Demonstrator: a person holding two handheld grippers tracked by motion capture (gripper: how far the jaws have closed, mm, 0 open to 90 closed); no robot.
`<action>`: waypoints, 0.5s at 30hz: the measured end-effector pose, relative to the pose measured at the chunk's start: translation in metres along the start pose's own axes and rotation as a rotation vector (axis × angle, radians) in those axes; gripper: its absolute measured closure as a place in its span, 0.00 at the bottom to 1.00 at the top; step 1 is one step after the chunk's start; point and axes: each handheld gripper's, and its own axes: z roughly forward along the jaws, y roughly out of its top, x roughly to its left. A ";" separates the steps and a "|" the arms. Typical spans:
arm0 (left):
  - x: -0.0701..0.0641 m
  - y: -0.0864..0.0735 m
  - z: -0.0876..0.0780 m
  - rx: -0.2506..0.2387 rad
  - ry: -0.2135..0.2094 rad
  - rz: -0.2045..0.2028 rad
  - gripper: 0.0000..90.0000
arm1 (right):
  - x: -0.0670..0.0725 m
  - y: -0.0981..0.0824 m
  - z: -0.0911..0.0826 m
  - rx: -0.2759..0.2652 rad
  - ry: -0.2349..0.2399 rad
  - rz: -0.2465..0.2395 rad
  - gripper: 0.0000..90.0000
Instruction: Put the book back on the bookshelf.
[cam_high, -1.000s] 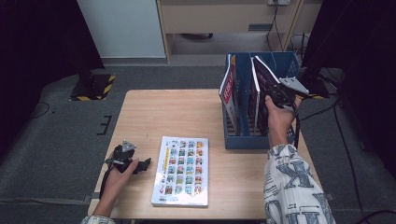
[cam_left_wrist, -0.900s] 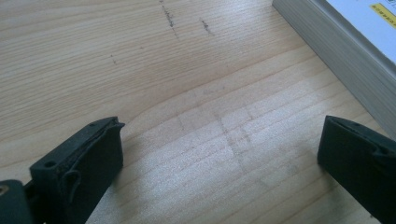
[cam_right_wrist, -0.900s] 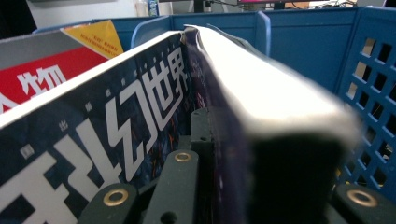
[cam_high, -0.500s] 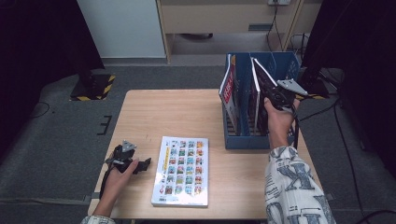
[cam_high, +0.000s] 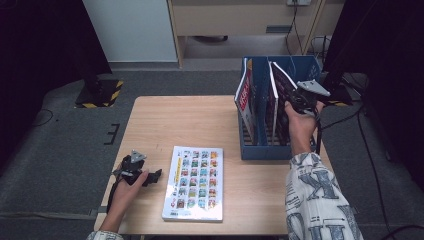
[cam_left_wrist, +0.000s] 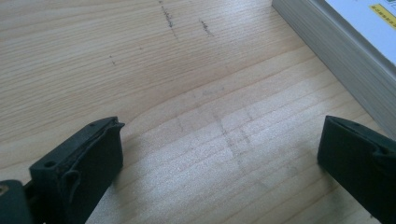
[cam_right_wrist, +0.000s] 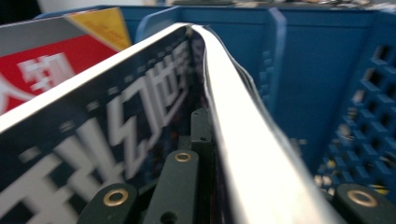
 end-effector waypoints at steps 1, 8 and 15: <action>0.000 0.000 0.000 0.000 0.000 0.000 0.00 | 0.000 0.000 0.000 0.000 0.000 0.000 0.93; 0.000 0.000 0.000 0.000 0.000 0.000 0.00 | 0.006 0.003 0.004 -0.051 -0.068 -0.031 0.93; 0.000 0.000 0.000 0.000 0.000 0.001 0.00 | 0.012 -0.009 0.010 -0.038 -0.068 -0.045 0.93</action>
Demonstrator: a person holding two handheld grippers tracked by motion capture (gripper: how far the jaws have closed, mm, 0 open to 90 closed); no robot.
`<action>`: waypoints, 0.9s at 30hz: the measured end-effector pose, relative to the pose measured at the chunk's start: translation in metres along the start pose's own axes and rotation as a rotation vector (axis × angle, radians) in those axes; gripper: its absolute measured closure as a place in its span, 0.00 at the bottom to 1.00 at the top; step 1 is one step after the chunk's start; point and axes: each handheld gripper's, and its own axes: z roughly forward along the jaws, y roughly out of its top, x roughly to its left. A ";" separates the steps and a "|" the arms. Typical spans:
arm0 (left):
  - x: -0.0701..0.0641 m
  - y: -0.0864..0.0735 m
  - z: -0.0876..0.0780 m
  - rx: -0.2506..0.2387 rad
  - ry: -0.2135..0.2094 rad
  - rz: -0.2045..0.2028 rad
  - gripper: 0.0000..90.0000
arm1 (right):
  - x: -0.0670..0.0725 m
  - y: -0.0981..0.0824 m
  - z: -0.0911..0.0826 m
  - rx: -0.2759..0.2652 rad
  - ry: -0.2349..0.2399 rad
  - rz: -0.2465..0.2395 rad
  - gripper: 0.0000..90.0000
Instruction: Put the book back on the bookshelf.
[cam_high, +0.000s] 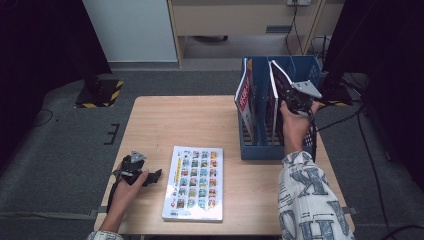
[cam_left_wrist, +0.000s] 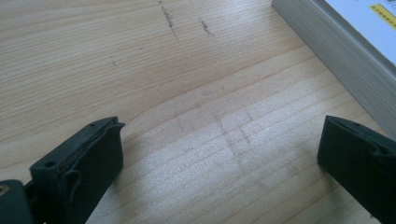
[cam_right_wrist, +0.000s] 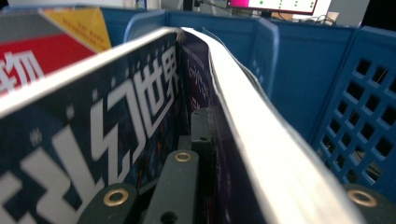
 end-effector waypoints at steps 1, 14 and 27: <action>0.000 0.000 0.000 0.000 0.000 0.000 0.00 | 0.000 -0.002 0.000 -0.005 0.002 0.003 0.93; 0.000 0.000 0.000 0.000 0.000 0.000 0.00 | 0.000 -0.003 -0.005 0.009 0.057 0.012 0.88; 0.000 0.000 0.000 0.000 0.000 0.000 0.00 | 0.006 -0.004 -0.016 0.014 0.090 0.001 0.76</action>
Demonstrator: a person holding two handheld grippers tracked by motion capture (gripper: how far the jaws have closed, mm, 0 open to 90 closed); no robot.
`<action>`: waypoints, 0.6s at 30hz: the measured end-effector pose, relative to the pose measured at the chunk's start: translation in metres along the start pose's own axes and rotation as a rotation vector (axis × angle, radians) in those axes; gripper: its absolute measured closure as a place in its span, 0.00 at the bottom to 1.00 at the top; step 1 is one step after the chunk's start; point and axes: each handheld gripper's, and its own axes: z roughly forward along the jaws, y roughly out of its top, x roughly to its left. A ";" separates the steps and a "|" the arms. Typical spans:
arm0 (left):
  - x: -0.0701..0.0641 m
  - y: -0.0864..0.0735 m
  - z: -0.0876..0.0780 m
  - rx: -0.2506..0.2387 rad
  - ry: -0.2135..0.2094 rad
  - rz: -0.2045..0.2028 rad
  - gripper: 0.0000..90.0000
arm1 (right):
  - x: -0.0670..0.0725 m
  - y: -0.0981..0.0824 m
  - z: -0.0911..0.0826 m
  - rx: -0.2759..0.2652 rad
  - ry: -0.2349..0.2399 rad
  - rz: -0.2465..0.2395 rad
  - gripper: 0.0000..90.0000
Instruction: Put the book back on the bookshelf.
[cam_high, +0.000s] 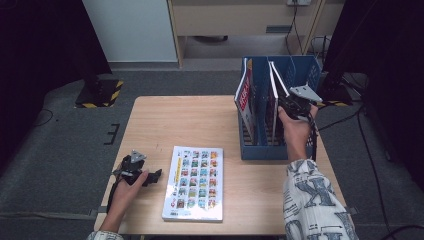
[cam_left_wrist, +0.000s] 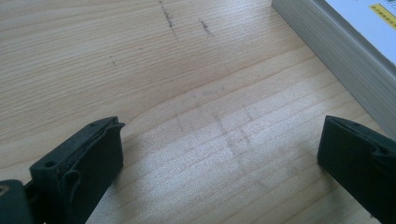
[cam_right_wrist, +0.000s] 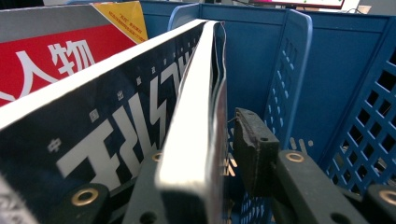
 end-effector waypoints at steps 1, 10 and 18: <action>0.000 0.000 0.000 0.000 0.000 0.000 0.00 | 0.000 0.000 -0.001 0.001 0.002 0.001 0.76; 0.000 0.000 0.000 0.000 0.000 -0.001 0.00 | 0.001 -0.005 -0.008 0.016 0.007 0.000 0.73; 0.000 0.000 0.000 0.000 0.000 0.000 0.00 | 0.001 -0.009 -0.016 0.023 0.016 -0.002 0.72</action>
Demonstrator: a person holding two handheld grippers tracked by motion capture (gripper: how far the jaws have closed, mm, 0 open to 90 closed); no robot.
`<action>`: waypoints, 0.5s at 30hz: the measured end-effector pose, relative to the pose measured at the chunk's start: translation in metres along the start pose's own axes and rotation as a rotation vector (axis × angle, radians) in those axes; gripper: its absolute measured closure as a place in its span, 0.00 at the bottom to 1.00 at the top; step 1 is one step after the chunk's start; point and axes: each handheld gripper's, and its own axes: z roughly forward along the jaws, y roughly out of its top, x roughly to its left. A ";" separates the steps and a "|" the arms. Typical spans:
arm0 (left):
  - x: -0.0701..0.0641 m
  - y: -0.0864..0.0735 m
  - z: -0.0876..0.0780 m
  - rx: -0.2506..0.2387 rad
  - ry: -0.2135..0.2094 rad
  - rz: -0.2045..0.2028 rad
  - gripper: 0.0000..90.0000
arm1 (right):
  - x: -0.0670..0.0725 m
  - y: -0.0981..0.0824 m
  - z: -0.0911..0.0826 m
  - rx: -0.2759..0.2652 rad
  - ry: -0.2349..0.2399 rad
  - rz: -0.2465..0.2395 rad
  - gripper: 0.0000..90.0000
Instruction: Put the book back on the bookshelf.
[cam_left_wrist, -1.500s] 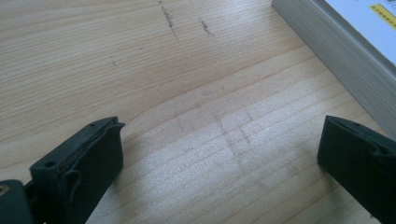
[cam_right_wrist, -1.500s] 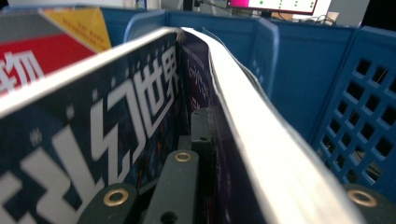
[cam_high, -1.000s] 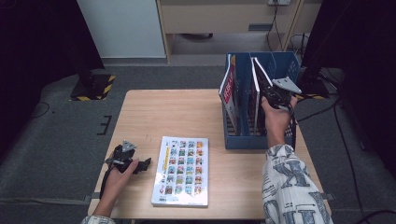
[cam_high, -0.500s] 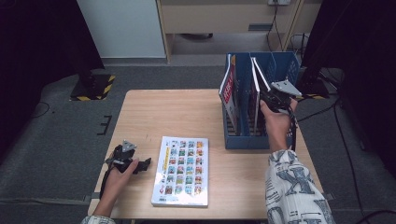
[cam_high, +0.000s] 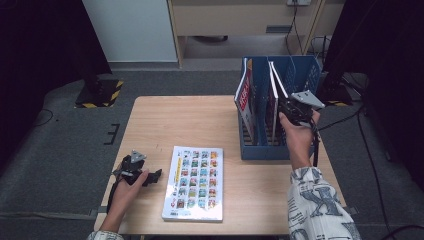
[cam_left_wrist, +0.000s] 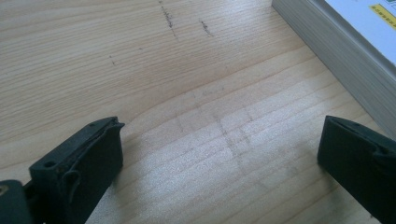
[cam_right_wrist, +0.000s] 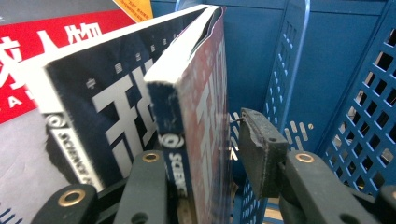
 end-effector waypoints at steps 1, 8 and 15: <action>0.000 0.000 0.000 0.000 0.000 0.000 0.00 | 0.000 0.000 -0.001 0.000 0.001 0.002 0.72; 0.000 0.000 0.000 0.000 0.000 0.000 0.00 | 0.001 -0.003 -0.007 0.009 0.011 0.007 0.71; 0.000 0.000 0.000 0.000 0.000 0.000 0.00 | 0.003 -0.008 -0.015 0.016 0.025 0.010 0.72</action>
